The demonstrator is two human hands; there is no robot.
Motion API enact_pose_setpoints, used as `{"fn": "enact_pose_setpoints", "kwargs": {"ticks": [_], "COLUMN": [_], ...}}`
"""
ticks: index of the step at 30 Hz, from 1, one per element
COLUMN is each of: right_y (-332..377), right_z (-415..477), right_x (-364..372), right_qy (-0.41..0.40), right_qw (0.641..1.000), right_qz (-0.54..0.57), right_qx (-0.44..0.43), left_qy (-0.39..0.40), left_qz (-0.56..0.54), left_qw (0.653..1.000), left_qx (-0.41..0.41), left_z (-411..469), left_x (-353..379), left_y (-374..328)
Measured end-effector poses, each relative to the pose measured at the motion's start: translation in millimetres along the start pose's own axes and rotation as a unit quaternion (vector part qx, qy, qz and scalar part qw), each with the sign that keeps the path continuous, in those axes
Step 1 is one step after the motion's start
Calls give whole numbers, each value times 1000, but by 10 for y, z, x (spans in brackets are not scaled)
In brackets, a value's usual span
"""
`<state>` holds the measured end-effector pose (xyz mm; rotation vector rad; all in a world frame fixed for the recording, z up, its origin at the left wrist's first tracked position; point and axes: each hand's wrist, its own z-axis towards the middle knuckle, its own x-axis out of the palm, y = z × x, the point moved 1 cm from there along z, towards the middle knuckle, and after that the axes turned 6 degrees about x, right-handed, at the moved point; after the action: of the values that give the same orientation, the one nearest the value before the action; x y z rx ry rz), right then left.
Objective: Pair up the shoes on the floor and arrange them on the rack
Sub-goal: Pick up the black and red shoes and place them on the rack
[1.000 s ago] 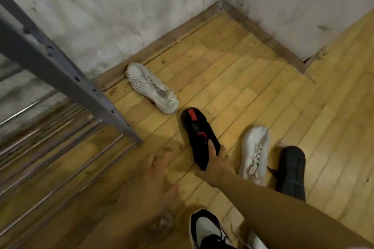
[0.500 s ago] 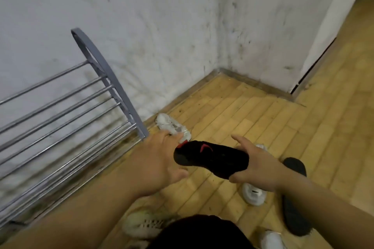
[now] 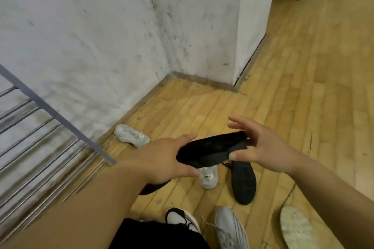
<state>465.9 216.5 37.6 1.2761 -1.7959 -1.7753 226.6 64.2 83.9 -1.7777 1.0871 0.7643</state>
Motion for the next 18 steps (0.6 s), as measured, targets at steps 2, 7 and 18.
{"fn": "enact_pose_setpoints", "kwargs": {"ticks": [2, 7, 18], "right_y": [-355, -1500, -2643], "right_z": [121, 467, 476], "right_x": [26, 457, 1358], "right_qy": [-77, -119, -157], "right_qw": [996, 957, 885], "right_qz": [20, -97, -145], "right_qx": [47, 247, 414], "left_qy": [-16, -42, -59], "left_qz": [10, 18, 15], "left_qw": [1000, 993, 979], "left_qx": [-25, -112, -193], "left_z": [69, 168, 339], "left_x": [-15, -6, 125], "left_y": [110, 482, 830]}}
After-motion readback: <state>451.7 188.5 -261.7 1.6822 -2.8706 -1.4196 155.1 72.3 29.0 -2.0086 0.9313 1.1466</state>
